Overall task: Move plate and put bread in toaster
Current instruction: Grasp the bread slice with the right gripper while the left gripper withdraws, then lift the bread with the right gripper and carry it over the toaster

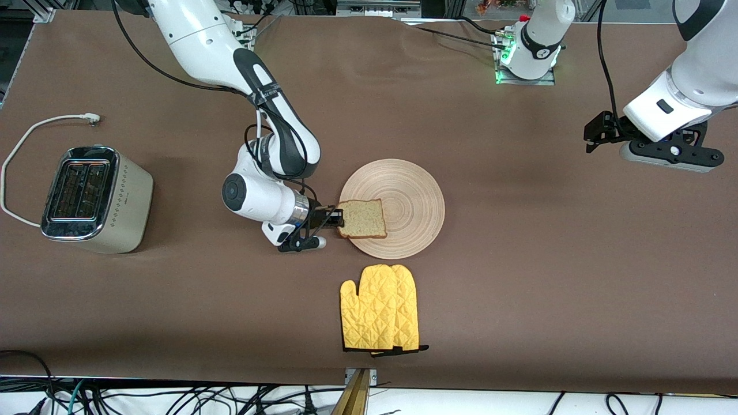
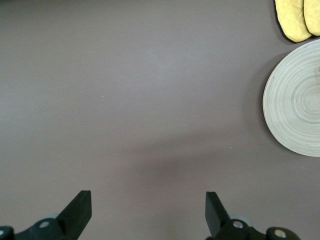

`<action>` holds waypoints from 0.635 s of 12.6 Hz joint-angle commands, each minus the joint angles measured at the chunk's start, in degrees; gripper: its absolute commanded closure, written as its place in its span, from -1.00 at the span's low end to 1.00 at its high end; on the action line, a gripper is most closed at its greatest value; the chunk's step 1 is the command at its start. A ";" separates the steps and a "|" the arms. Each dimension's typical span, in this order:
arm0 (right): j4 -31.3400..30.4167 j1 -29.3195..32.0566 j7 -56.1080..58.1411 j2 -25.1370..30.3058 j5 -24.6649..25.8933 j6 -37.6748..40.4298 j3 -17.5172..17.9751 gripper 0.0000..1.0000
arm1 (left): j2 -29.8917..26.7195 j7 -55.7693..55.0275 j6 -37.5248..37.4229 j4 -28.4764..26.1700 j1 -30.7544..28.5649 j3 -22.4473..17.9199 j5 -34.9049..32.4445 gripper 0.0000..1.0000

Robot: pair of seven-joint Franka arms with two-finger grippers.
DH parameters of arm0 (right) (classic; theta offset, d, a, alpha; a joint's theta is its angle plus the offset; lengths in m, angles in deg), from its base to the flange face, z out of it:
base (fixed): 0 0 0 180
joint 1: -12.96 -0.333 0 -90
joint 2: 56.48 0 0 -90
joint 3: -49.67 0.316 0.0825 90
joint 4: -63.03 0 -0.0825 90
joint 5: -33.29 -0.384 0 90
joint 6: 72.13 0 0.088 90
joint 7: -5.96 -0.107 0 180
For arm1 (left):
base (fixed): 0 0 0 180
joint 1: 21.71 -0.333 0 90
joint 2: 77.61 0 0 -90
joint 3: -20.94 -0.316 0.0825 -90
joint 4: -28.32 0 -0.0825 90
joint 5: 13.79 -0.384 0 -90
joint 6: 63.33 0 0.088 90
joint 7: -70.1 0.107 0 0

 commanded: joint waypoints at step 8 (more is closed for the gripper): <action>1.69 -0.14 -0.69 15.58 21.42 29.00 -13.01 1.00 | 0.38 -0.50 -0.61 1.18 -0.31 -0.20 -0.71 -1.00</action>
